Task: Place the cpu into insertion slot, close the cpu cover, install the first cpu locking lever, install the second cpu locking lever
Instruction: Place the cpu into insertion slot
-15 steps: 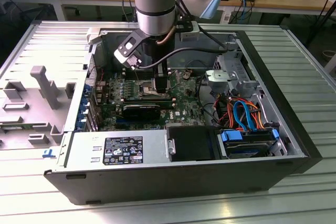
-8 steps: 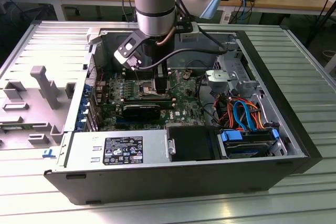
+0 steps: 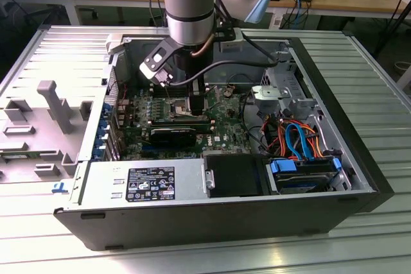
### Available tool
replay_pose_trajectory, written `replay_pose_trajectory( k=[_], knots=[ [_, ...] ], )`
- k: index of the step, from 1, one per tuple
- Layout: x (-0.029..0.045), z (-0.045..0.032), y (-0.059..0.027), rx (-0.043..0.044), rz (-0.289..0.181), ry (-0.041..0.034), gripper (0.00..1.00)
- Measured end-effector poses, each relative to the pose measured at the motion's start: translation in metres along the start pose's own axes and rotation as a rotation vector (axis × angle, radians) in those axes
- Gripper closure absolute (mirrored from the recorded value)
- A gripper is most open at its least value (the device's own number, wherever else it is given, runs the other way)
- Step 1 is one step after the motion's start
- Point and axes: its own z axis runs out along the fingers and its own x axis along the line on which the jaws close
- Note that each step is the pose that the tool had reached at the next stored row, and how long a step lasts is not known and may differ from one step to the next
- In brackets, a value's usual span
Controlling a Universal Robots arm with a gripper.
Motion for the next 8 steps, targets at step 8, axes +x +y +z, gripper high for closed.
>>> replay_pose_trajectory(
  k=[8],
  knots=[
    [0.0,0.0017,-0.0002,0.0,0.0,-0.0001,0.45]
  ],
)
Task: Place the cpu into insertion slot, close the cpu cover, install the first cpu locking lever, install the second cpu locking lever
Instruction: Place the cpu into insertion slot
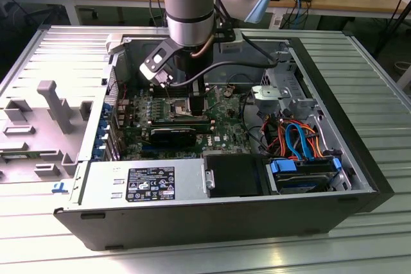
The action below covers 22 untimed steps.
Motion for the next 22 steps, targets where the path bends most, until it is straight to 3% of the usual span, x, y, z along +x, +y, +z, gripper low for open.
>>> replay_pose_trajectory(
  k=[22],
  knots=[
    [0.0008,0.0041,-0.0004,0.0,0.0,0.0,0.45]
  ],
)
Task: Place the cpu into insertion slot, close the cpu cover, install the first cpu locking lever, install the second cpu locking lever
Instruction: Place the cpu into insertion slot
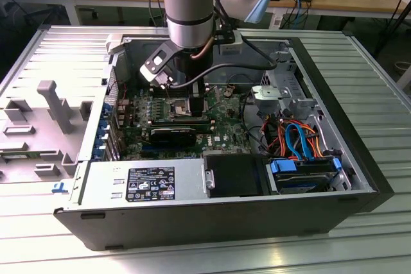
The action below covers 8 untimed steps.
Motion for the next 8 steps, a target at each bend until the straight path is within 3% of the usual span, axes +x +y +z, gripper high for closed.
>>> replay_pose_trajectory(
  k=[8],
  knots=[
    [0.0002,0.0018,-0.0002,-0.0001,0.0,0.0001,0.45]
  ],
)
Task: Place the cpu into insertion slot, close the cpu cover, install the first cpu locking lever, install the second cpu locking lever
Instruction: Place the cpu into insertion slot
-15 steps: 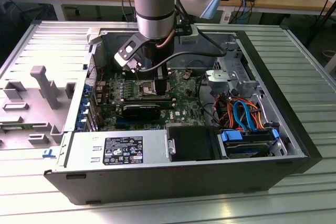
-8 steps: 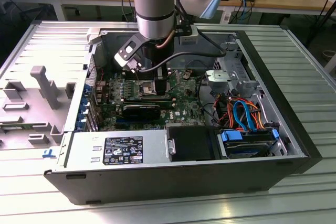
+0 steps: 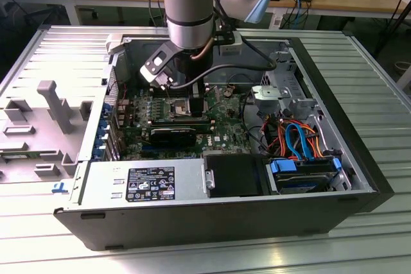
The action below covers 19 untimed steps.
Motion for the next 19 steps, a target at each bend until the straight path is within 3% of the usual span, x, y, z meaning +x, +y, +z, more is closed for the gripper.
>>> replay_pose_trajectory(
  k=[19],
  knots=[
    [0.0007,0.0039,-0.0004,0.0,0.0,-0.0001,0.45]
  ],
)
